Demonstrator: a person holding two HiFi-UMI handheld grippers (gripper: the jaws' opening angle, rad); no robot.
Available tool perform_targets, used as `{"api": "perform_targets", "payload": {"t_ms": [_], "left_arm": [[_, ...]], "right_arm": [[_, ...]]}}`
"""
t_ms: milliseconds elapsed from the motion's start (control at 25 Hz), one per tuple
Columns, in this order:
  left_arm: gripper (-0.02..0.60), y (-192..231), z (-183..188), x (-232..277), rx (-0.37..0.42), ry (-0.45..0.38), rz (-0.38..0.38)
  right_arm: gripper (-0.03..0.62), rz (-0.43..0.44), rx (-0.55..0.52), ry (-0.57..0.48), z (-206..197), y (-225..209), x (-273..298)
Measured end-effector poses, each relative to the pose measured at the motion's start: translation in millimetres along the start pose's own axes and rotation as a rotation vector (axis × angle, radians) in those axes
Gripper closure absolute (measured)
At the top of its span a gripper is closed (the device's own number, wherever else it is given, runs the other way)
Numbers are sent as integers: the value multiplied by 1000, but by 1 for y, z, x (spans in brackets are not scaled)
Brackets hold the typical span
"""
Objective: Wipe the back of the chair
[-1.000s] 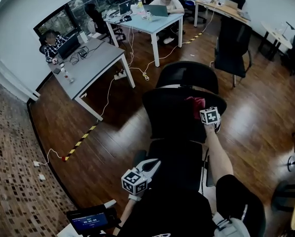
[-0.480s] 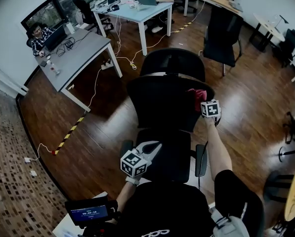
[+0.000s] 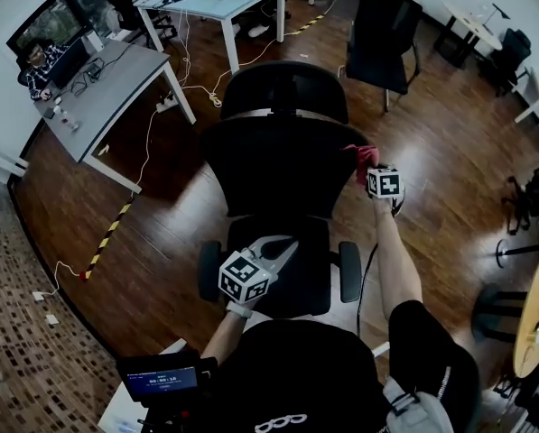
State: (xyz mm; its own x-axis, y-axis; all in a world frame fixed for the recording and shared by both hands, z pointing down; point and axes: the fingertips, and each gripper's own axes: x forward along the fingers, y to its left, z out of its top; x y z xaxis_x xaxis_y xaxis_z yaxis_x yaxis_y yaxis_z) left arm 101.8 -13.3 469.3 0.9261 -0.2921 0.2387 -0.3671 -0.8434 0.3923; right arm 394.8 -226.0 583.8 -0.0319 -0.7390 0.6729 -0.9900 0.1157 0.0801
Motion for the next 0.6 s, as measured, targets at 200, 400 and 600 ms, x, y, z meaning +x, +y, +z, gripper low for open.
{"api": "perform_targets", "payload": {"t_ms": [200, 400, 600], "left_arm": [[597, -6, -5, 8, -15, 11, -15], [597, -7, -7, 3, -21, 15, -20], [597, 0, -9, -9, -33, 15, -10]], "right_arm": [[548, -101, 68, 9, -16, -34, -13], [548, -149, 151, 13, -29, -41, -13], [548, -72, 105, 16, -21, 2, 7]]}}
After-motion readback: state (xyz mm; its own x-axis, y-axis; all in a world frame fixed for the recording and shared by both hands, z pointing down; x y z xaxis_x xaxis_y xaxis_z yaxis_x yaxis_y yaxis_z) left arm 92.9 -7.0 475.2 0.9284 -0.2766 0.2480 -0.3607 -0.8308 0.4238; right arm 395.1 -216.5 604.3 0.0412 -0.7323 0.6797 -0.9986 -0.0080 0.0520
